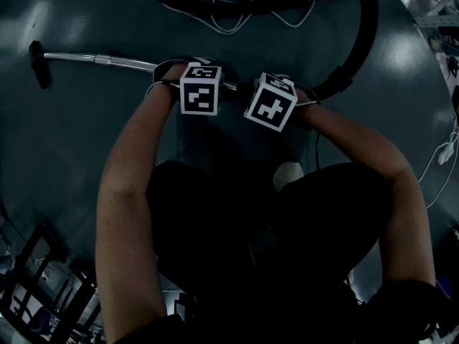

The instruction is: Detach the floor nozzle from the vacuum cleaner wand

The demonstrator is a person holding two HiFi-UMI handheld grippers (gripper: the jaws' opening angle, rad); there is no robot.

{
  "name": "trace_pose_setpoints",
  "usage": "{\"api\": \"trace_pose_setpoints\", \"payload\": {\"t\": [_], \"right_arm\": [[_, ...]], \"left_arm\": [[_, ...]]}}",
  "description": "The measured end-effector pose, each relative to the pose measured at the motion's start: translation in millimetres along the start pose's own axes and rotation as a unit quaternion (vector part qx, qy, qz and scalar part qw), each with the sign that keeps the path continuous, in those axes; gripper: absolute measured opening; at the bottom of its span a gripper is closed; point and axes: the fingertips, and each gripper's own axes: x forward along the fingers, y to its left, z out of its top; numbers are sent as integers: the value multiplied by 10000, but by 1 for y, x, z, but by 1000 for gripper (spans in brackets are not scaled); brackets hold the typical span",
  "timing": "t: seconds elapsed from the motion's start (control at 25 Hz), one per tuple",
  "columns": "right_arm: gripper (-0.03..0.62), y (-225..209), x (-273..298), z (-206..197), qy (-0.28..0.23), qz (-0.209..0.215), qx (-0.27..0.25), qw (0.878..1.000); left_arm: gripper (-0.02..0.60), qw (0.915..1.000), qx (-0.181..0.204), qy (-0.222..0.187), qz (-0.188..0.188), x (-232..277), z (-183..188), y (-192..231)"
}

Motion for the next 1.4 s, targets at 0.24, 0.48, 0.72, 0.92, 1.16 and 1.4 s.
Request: {"api": "trace_pose_setpoints", "payload": {"t": [0.24, 0.48, 0.72, 0.92, 1.16, 1.4], "right_arm": [[150, -10, 2, -7, 68, -126, 121, 9998], [149, -47, -11, -56, 45, -544, 162, 9984], [152, -13, 4, -32, -239, -106, -151, 9995], [152, -19, 7, -29, -273, -96, -231, 9993], [155, -20, 13, -30, -232, -149, -439, 9987], [160, -24, 14, -25, -257, -186, -572, 9979]], "left_arm": [[174, 9991, -123, 250, 307, 1, -6, 8], [176, 9969, -315, 709, 112, 15, -58, -17], [178, 9971, -340, 577, 372, 18, -55, -4], [181, 9972, -255, 455, 533, 17, -53, -1], [183, 9972, -210, 381, 601, 16, -54, -4], [192, 9970, -378, 357, 576, 17, -55, -3]]}}
